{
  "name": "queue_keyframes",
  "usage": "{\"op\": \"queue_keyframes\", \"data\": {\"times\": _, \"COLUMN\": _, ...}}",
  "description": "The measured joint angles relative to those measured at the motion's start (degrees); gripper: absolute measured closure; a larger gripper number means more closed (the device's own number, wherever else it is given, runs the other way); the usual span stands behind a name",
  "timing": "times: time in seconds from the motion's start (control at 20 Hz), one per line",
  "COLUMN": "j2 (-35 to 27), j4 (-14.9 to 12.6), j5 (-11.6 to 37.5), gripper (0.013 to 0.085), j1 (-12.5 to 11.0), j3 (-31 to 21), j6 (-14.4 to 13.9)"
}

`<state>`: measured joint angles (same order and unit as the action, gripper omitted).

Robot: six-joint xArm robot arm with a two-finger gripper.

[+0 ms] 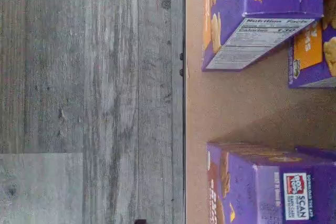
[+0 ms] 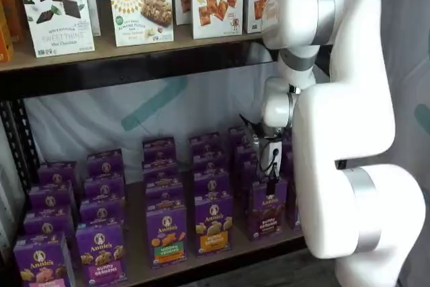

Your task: Pick up the purple box with a brown patch in the center, on the bottom shelf, the fifth box from the left

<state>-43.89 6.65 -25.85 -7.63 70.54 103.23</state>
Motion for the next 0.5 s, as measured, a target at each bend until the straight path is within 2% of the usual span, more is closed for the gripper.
{"op": "queue_keyframes", "data": {"times": 0.2, "j2": -0.9, "j4": 0.3, "j5": -0.9, "gripper": 0.0130, "j1": -0.1, "j3": 1.6, "j6": 0.3}}
{"op": "queue_keyframes", "data": {"times": 0.5, "j2": -2.7, "j4": -1.0, "j5": -2.1, "gripper": 0.0130, "j1": -0.4, "j3": 4.5, "j6": -0.6}}
